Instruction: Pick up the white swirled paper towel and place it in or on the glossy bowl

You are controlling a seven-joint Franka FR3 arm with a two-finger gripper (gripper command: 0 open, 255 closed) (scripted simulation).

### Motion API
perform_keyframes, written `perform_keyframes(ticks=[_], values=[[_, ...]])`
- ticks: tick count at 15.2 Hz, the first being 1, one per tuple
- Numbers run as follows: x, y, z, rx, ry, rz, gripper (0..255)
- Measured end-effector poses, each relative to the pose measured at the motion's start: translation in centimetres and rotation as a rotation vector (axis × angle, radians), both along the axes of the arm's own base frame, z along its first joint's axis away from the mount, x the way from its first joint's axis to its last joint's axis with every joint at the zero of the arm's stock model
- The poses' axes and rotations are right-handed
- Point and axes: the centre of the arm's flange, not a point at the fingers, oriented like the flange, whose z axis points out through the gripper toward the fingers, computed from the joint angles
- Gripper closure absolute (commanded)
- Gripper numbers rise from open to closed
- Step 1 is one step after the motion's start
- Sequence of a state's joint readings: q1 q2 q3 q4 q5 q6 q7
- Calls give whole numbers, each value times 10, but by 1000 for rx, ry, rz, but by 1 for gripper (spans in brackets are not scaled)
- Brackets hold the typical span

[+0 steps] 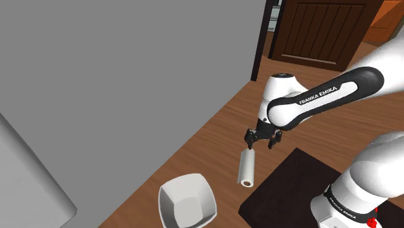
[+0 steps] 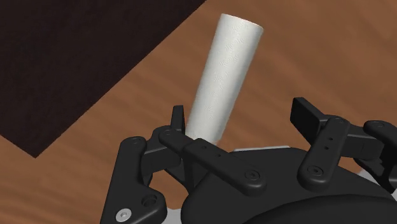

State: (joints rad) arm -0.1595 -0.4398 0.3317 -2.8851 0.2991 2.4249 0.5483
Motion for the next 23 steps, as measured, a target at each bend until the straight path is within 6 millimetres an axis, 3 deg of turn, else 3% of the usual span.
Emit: perform_keyframes(ticks=[5,9,17,23], values=[[13,4,-66,-20,-18,-172,0],[19,-5,-113,-36,-34,-317,0],[25,-5,-160,-36,-41,-353,0],[24,-5,-167,-36,-42,-352,0]])
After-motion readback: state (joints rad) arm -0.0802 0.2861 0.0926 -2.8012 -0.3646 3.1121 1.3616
